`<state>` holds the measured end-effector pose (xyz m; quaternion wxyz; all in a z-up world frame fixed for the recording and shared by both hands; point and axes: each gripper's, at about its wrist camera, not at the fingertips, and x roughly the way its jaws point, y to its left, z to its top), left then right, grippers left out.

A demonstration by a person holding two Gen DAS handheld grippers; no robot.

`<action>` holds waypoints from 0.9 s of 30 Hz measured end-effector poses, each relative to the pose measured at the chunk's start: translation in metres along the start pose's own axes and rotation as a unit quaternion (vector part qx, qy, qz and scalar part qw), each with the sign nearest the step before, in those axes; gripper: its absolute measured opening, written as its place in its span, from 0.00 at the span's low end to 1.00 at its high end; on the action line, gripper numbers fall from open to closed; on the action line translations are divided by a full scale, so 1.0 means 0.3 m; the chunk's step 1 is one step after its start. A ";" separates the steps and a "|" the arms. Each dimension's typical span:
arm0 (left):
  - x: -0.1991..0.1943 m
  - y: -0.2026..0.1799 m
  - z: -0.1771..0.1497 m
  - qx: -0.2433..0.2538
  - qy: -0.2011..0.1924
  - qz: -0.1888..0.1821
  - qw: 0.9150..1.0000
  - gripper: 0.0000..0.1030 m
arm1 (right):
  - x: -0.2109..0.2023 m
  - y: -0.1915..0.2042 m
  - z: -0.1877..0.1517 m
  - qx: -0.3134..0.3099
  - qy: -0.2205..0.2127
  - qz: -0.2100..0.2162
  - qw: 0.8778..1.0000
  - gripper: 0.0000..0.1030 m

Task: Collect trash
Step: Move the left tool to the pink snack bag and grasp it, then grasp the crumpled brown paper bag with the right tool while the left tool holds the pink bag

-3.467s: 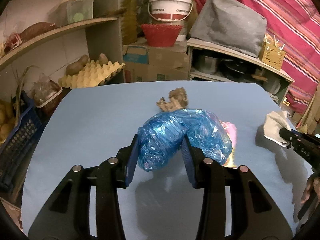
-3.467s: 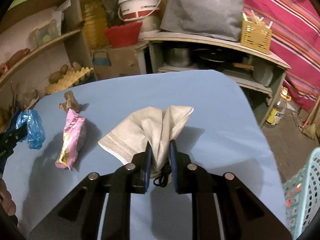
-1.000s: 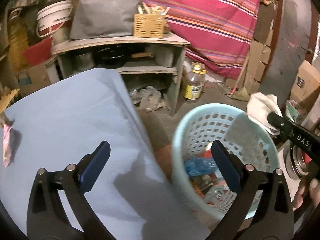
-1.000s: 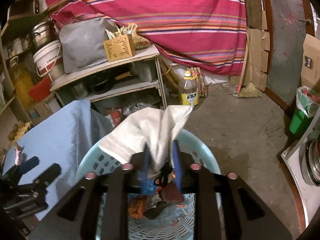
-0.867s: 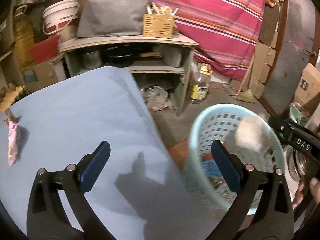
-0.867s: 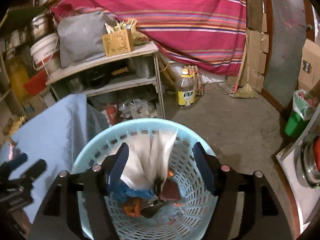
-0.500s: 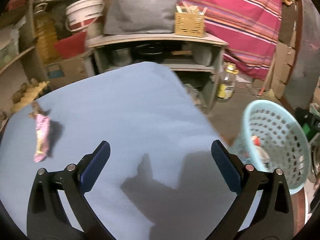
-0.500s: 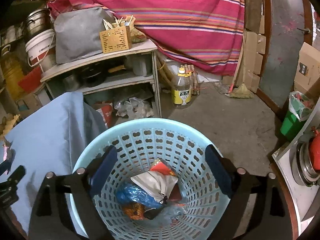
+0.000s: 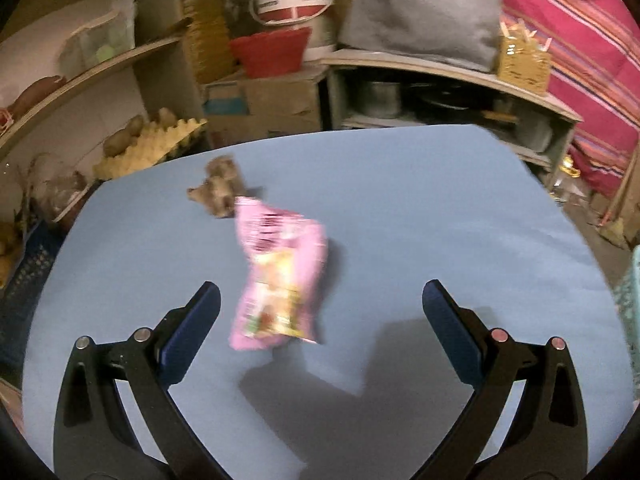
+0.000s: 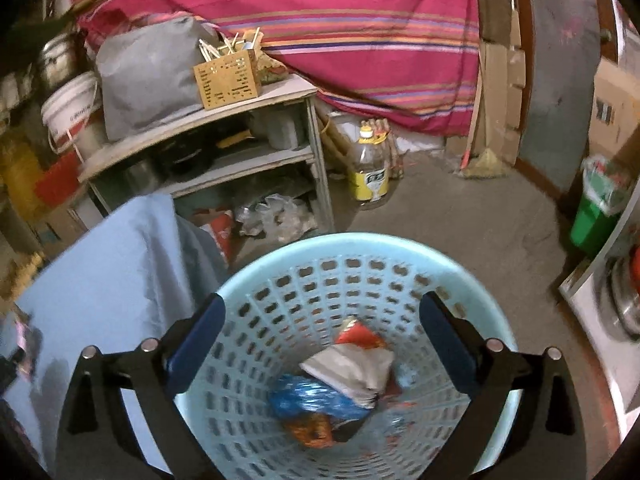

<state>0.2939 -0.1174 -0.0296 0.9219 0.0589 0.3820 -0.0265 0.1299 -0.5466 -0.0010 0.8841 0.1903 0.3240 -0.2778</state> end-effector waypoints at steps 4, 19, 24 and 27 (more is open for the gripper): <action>0.060 0.052 -0.012 0.003 0.017 0.011 1.000 0.95 | 0.014 0.014 -0.004 0.017 0.002 0.001 1.000 0.93; 0.106 0.103 -0.034 0.042 0.012 0.001 0.999 0.23 | 0.037 0.169 -0.011 -0.019 -0.004 -0.018 1.000 0.93; 0.029 0.134 -0.037 0.071 -0.017 0.014 0.997 0.20 | 0.030 0.286 -0.024 -0.051 -0.012 -0.007 0.999 0.93; -0.011 0.189 -0.028 0.058 -0.023 0.010 0.998 0.20 | 0.034 0.371 -0.035 -0.061 -0.010 0.013 0.998 0.93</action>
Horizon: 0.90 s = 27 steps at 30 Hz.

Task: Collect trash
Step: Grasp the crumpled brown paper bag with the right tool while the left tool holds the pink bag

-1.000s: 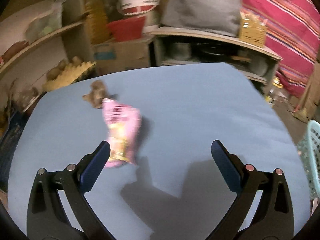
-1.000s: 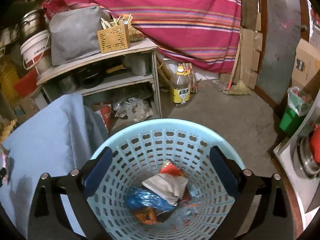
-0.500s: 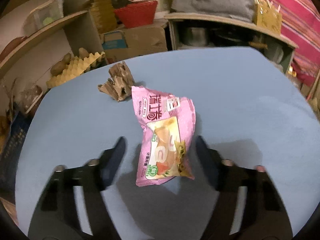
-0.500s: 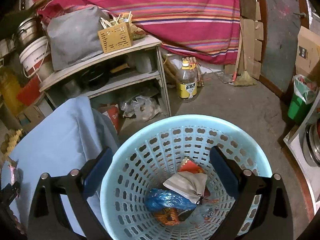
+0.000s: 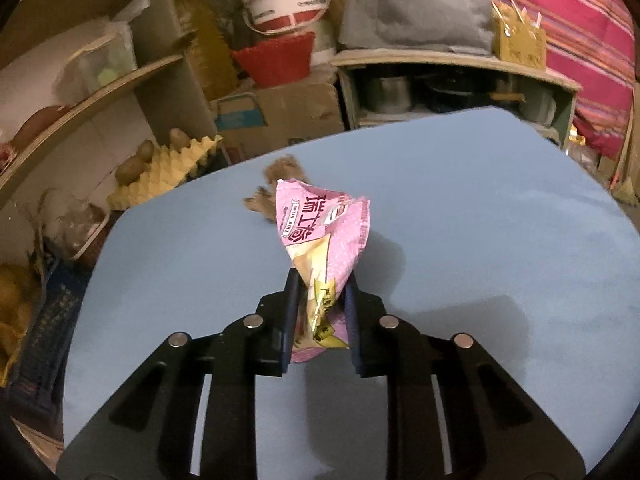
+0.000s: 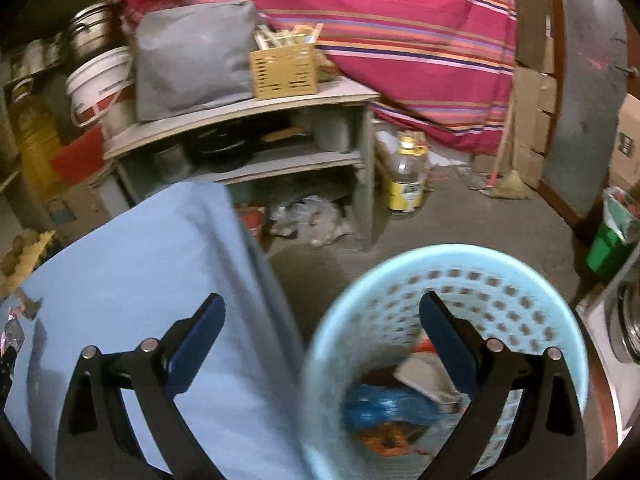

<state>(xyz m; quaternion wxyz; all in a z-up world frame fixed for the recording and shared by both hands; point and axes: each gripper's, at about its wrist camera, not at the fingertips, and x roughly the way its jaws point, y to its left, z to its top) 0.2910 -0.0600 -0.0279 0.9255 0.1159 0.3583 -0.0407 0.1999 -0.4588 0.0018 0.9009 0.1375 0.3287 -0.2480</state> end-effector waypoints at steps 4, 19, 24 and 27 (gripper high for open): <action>-0.043 0.118 -0.016 -0.033 -0.010 0.014 0.999 0.20 | 0.004 0.169 -0.018 -0.027 -0.002 0.017 0.999 0.93; 0.019 0.537 0.027 -0.102 -0.028 0.038 0.994 0.20 | -0.118 0.884 -0.183 -0.168 -0.019 0.147 0.975 0.94; 0.058 0.614 0.030 -0.103 -0.025 0.044 0.993 0.20 | -0.087 1.068 -0.204 -0.184 0.005 0.168 0.969 0.94; 0.073 0.658 0.034 -0.113 -0.026 0.033 0.993 0.21 | -0.067 1.182 -0.228 -0.199 0.019 0.180 0.963 0.94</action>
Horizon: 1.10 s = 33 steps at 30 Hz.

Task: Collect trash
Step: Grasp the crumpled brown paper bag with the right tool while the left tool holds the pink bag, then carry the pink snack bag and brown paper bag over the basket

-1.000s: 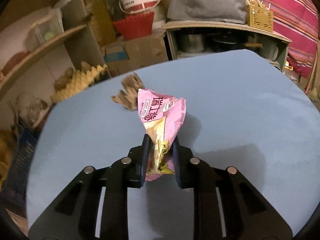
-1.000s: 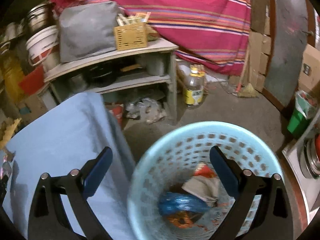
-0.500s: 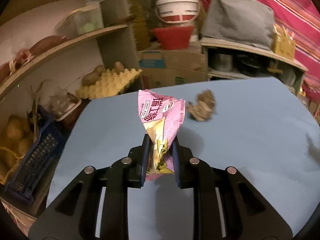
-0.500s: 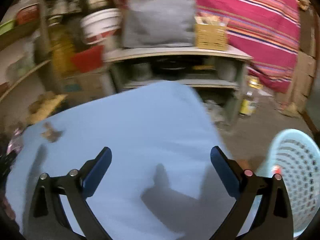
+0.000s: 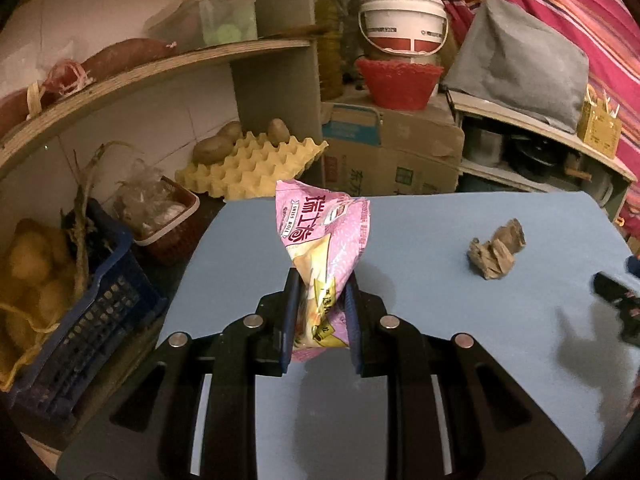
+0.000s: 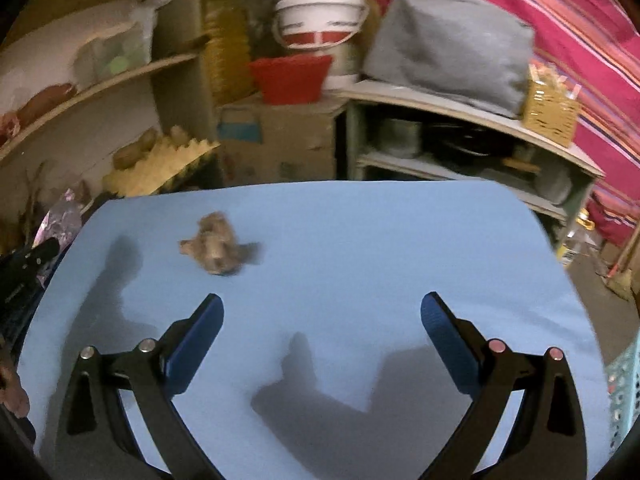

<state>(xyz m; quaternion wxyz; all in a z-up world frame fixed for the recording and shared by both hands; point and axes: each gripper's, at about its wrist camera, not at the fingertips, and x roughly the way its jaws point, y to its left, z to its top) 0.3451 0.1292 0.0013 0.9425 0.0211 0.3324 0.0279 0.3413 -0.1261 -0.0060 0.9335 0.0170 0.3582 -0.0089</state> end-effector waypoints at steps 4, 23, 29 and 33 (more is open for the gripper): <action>0.028 0.038 0.000 -0.008 0.007 -0.007 1.000 0.21 | 0.101 0.133 0.028 -0.027 0.025 0.018 0.999 0.94; 0.066 0.100 0.011 -0.037 0.014 0.005 0.999 0.21 | 0.322 0.290 0.104 -0.084 0.076 0.036 0.993 0.46; 0.000 0.025 -0.001 -0.023 0.004 -0.002 1.000 0.21 | 0.208 0.192 0.094 -0.068 0.046 0.047 0.996 0.45; -0.050 -0.046 -0.014 -0.014 0.000 -0.013 1.000 0.21 | 0.123 0.096 0.065 -0.055 0.034 0.041 0.997 0.45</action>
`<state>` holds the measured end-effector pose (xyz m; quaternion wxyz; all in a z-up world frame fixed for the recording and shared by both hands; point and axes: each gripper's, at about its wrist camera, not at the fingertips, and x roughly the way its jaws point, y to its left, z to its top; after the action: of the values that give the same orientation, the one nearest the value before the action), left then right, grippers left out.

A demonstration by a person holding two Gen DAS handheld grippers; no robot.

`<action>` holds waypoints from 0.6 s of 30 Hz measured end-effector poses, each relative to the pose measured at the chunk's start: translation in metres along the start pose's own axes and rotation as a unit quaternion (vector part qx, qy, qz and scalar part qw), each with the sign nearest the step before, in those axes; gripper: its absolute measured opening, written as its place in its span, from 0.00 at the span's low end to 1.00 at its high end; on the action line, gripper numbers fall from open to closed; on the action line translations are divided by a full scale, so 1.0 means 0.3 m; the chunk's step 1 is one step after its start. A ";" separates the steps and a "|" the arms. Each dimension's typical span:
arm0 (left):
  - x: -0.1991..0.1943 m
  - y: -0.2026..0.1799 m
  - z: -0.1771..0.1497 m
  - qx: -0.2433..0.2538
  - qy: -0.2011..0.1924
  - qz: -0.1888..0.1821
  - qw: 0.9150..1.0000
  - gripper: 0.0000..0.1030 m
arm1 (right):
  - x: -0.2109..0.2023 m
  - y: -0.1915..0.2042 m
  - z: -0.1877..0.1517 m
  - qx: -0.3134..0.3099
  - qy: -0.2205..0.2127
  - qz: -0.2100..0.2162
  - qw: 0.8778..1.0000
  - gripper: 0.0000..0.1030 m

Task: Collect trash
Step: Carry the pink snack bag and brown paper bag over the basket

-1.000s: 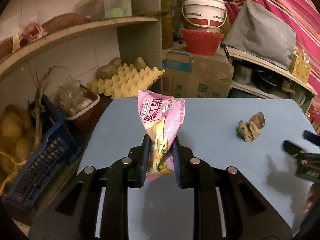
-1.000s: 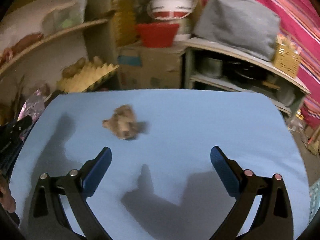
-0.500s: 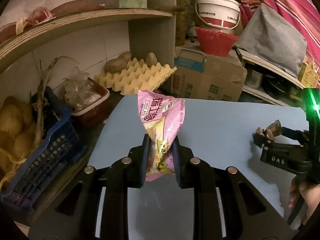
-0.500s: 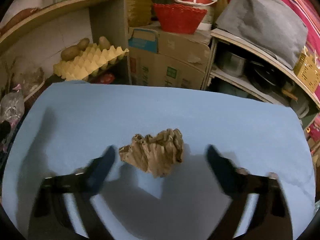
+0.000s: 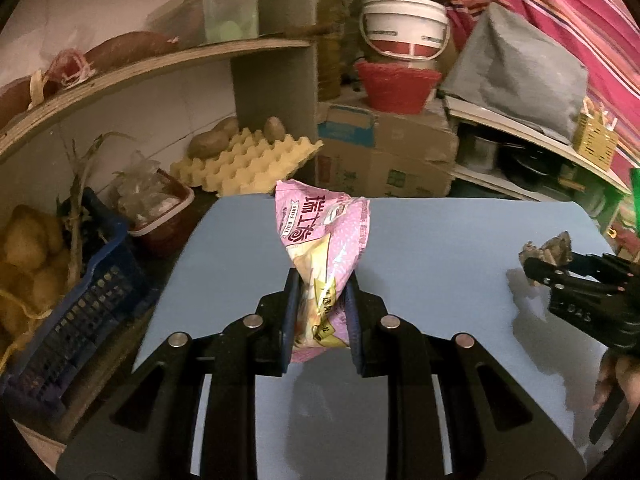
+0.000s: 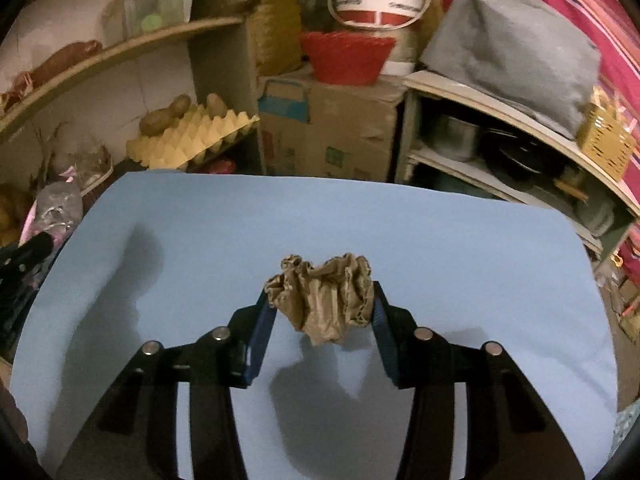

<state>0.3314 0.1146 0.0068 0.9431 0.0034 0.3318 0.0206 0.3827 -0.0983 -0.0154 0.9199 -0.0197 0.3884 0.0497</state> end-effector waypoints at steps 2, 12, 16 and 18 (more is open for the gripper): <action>-0.026 -0.044 -0.012 0.005 -0.002 -0.009 1.000 0.21 | -0.055 -0.056 -0.034 0.009 -0.005 -0.003 1.000 0.45; -0.154 -0.239 -0.086 0.029 -0.004 -0.042 0.999 0.21 | -0.302 -0.303 -0.219 0.053 -0.026 -0.038 0.998 0.45; -0.199 -0.305 -0.107 0.032 -0.005 -0.051 0.998 0.21 | -0.405 -0.408 -0.287 0.065 -0.037 -0.060 0.995 0.45; -0.214 -0.337 -0.117 0.035 -0.005 -0.048 0.998 0.21 | -0.439 -0.456 -0.316 0.074 -0.043 -0.067 0.994 0.45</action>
<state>0.2631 0.0106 0.0175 0.9440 0.0202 0.3274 -0.0364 0.2384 -0.2515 0.0125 0.9361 0.0243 0.3485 -0.0402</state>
